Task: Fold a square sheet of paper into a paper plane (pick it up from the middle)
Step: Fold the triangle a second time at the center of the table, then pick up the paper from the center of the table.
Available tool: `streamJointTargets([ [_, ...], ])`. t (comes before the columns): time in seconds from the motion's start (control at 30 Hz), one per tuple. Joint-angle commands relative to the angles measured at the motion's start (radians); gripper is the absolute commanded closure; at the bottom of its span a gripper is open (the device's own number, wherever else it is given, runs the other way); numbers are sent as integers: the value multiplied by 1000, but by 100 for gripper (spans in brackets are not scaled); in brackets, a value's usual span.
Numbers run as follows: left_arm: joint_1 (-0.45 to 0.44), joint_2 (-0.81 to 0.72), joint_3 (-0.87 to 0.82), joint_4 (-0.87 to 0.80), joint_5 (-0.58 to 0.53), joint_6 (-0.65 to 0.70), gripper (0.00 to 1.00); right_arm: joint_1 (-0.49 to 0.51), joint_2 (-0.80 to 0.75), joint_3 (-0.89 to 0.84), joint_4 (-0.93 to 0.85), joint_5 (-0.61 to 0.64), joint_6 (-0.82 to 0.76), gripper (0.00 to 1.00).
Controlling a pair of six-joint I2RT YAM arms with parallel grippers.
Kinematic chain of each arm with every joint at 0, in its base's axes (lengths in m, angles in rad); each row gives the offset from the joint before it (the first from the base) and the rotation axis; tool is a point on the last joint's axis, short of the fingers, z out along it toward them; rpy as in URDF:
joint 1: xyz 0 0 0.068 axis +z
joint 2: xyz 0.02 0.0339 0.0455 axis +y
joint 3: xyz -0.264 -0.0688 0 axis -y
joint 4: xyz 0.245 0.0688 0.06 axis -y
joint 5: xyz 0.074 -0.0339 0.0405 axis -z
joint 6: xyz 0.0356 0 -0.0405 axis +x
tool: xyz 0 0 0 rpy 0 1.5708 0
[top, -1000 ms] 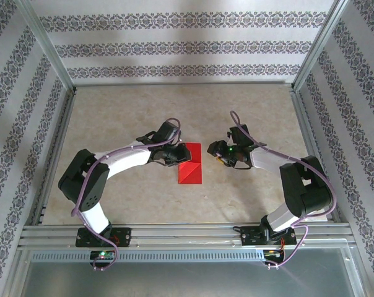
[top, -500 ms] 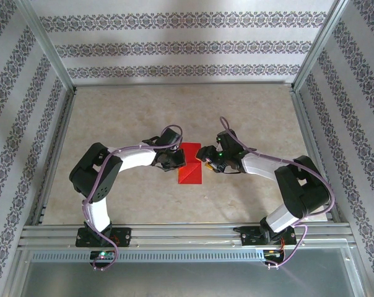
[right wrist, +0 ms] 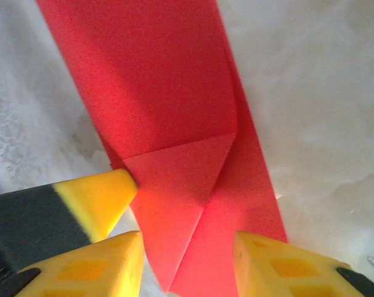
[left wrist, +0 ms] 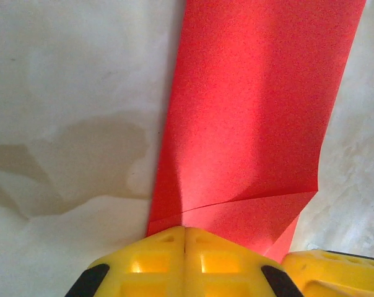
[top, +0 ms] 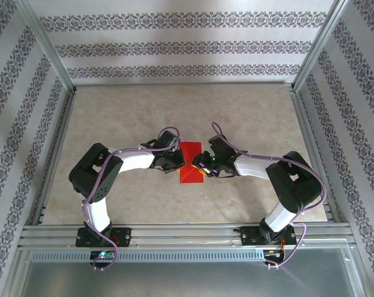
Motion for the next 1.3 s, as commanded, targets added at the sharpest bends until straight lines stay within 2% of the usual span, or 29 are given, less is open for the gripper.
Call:
streamJointTargets([
  [0.0, 13, 30, -39, -51, -34, -25, 95, 10, 20, 30, -7, 28, 15, 59],
  [0.2, 13, 31, -43, -52, -30, -27, 95, 15, 46, 46, 28, -7, -2, 68],
  [0.57, 14, 34, -45, -47, -24, -30, 95, 16, 53, 31, 36, 5, 7, 67],
  [0.9, 17, 36, -49, -51, -30, -25, 95, 23, 83, 39, 132, -102, -9, 74],
  [1.27, 33, 28, -64, -19, -2, -44, 95, 24, 88, 5, 148, -95, -26, 79],
])
